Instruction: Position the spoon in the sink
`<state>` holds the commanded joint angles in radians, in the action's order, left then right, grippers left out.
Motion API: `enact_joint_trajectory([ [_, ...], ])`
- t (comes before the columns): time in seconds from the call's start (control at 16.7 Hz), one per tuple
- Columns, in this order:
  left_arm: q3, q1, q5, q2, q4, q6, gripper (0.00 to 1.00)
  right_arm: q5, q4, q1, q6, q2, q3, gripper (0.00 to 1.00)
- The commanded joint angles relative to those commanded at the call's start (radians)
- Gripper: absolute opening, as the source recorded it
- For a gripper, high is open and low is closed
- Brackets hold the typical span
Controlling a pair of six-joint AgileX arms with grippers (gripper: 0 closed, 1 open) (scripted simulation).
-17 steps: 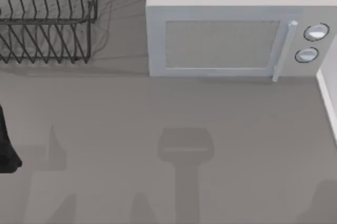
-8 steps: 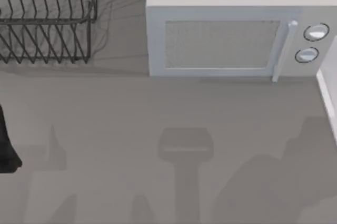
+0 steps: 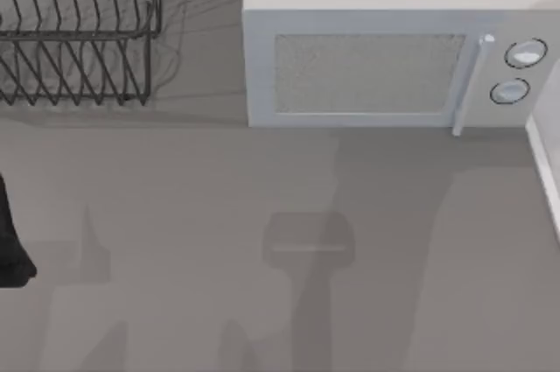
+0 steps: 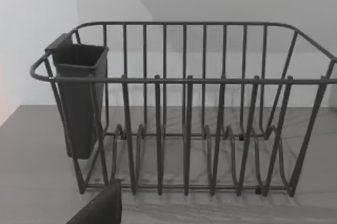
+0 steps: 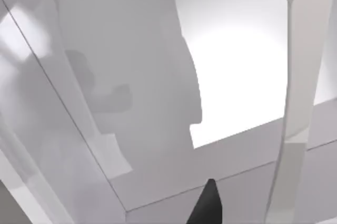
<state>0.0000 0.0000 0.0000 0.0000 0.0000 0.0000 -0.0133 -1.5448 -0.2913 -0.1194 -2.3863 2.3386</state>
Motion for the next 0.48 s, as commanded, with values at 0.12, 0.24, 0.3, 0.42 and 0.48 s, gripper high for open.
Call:
enact_joint_trajectory([
  [0.12,0.000,0.000,0.000,0.000,0.000,0.000,1.00,-0.005,-0.056,0.042,-0.042,-0.120,0.192,0.00],
  [0.24,0.000,0.000,0.000,0.000,0.000,0.000,1.00,-0.010,-0.098,0.080,-0.078,-0.220,0.347,0.00],
  [0.3,0.000,0.000,0.000,0.000,0.000,0.000,1.00,-0.013,-0.115,0.097,-0.094,-0.261,0.409,0.00],
  [0.42,0.000,0.000,0.000,0.000,0.000,0.000,1.00,-0.019,-0.138,0.123,-0.119,-0.322,0.502,0.00],
  [0.48,0.000,0.000,0.000,0.000,0.000,0.000,1.00,-0.021,-0.145,0.133,-0.127,-0.342,0.532,0.00],
])
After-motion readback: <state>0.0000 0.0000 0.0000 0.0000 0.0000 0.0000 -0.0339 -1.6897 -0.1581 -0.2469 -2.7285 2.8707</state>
